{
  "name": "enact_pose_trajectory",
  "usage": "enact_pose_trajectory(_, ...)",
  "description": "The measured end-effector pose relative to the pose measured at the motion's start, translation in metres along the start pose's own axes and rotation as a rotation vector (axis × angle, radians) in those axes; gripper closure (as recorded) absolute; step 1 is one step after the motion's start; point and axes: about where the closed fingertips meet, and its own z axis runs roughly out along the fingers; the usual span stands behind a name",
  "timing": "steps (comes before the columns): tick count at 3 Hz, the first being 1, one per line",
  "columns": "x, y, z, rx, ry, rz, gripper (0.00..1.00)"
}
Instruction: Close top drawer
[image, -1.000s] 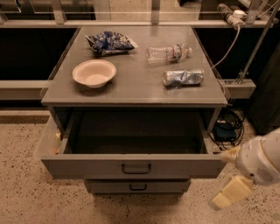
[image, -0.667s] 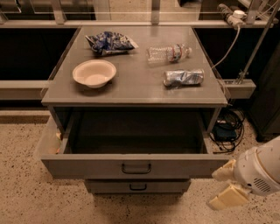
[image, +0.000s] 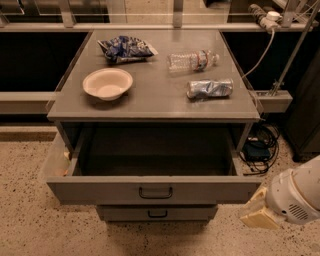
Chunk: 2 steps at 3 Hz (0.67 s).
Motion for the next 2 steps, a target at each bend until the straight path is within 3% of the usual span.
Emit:
enact_pose_trajectory(1, 0.010, -0.008, 0.021, -0.013, -0.018, 0.041, 1.00)
enact_pose_trajectory(2, 0.006, -0.032, 0.052, 0.001, -0.028, 0.045, 1.00)
